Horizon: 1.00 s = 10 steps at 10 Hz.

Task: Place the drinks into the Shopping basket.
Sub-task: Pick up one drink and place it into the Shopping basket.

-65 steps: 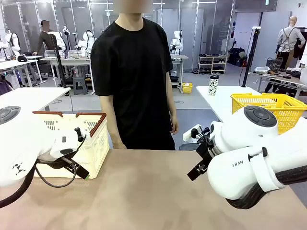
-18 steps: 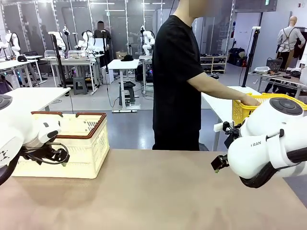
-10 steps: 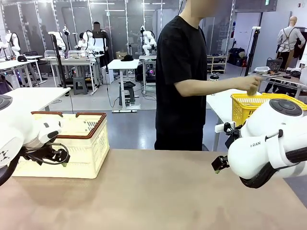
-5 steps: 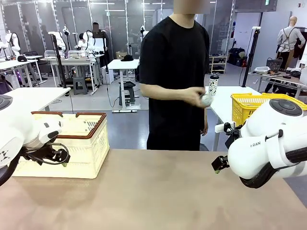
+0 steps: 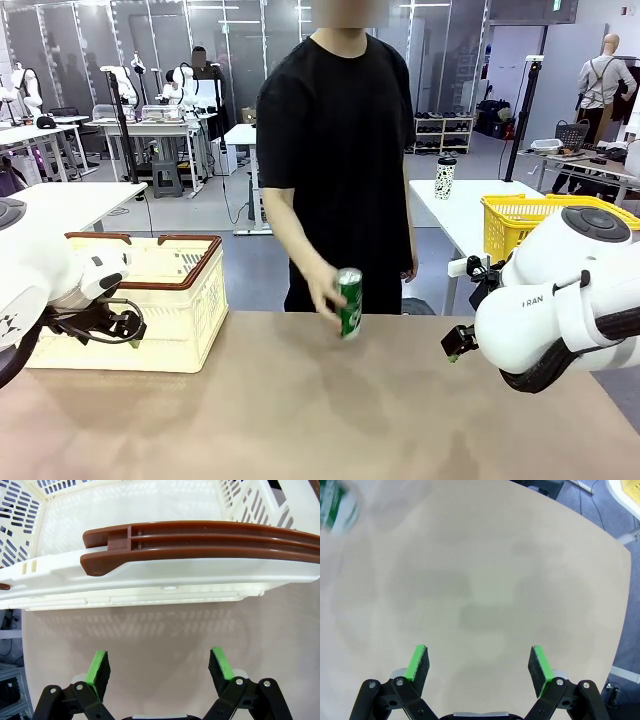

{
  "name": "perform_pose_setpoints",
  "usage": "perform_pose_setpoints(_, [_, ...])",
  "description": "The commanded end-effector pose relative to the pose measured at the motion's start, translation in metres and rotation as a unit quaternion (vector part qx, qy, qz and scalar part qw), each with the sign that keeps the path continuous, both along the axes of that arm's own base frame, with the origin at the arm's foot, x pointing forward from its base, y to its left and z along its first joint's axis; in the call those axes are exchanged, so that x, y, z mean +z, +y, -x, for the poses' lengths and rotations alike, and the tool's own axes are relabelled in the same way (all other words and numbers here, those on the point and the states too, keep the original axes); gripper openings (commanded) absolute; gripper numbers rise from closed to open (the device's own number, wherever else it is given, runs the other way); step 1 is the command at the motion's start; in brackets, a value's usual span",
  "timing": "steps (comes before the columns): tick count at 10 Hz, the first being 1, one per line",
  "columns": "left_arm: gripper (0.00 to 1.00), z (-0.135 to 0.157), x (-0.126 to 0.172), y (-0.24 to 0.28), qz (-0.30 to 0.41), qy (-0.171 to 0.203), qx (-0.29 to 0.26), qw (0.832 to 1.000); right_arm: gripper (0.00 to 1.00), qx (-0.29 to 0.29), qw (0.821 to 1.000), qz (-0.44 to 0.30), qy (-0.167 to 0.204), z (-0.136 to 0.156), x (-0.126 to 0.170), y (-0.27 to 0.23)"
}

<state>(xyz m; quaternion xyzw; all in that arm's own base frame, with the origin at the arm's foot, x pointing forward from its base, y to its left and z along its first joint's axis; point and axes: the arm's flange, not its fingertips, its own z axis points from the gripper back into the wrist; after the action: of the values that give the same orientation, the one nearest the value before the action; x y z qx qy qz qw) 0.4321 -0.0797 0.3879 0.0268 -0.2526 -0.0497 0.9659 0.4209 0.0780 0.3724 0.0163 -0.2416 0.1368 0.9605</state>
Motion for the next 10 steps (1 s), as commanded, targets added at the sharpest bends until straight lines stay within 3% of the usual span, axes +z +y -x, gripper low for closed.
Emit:
perform_pose_setpoints(1, [1.0, 0.0, -0.001, -0.001, -0.002, 0.0, -0.001, 1.0, 1.0, 0.003, 1.0, 0.0, -0.001, 0.0, 0.0, 0.0])
perform_pose_setpoints(7, [1.0, 0.002, 0.0, 0.0, -0.003, -0.004, 0.004, 1.0, 1.0, 0.003, 1.0, 0.0, -0.001, 0.0, 0.0, 0.0])
perform_pose_setpoints(10, [1.0, 0.016, 0.006, -0.008, 0.002, 0.011, -0.049, 0.999, 1.0, 0.003, 1.0, 0.0, -0.001, 0.0, 0.0, 0.0])
